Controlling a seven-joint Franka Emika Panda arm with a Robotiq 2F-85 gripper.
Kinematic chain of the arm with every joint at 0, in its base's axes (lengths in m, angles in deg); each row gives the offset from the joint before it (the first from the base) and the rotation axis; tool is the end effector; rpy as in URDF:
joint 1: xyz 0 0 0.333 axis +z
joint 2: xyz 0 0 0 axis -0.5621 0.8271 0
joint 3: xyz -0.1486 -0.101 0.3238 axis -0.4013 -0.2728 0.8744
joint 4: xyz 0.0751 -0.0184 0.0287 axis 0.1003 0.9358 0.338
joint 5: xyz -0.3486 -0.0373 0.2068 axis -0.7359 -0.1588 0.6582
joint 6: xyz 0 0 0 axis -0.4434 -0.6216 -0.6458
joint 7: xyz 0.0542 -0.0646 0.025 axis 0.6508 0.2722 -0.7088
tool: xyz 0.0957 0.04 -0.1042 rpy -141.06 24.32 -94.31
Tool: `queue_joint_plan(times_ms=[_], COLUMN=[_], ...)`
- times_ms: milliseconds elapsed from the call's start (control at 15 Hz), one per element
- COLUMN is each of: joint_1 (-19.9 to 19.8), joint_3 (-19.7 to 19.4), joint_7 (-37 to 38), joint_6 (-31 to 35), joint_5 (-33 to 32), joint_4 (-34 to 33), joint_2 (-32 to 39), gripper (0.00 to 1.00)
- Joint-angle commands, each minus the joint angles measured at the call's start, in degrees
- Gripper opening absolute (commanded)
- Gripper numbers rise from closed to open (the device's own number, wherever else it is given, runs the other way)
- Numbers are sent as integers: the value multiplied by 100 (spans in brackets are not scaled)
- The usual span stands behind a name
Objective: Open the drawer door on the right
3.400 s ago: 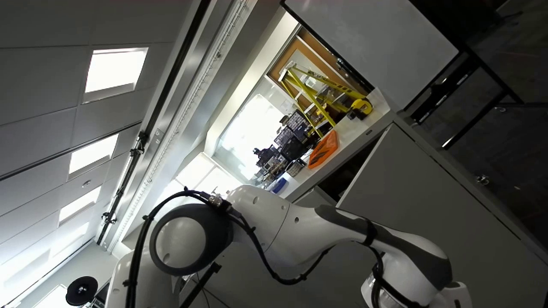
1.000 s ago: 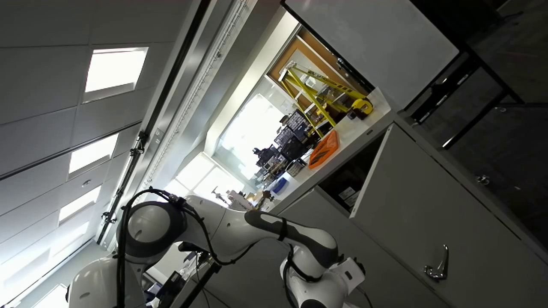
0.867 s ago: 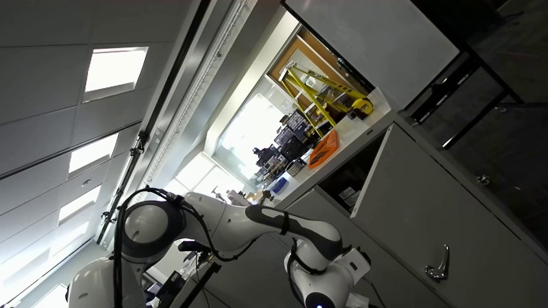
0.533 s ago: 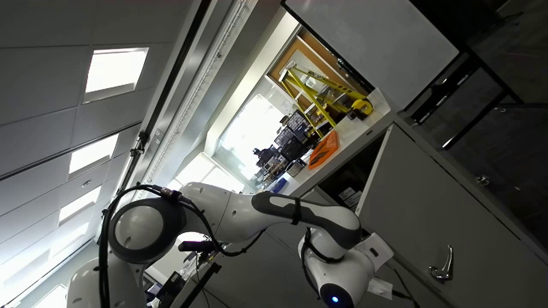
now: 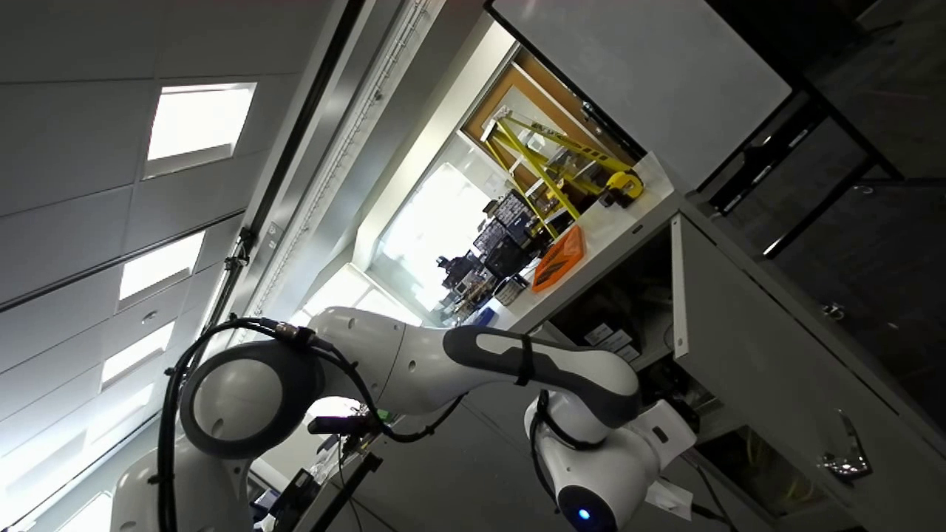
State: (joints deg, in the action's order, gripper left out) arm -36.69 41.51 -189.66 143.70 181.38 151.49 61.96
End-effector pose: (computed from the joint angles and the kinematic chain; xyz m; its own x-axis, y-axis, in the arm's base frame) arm 0.5699 -0.0310 0.1058 0.5528 -0.4485 0.7023 -0.0125 -0.8472 -0.5312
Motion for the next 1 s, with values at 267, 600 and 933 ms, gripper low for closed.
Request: queue_joint_plan(times_ms=[267,600,933], joint_1=[901,1016,1102], joint_3=[-531,-531,-564], joint_7=[118,239,226], joint_6=[783,968,771], joint_5=[-25,-18,-28], joint_4=[229,312,205], joint_2=[-416,-539,-282], gripper=[0,49,62])
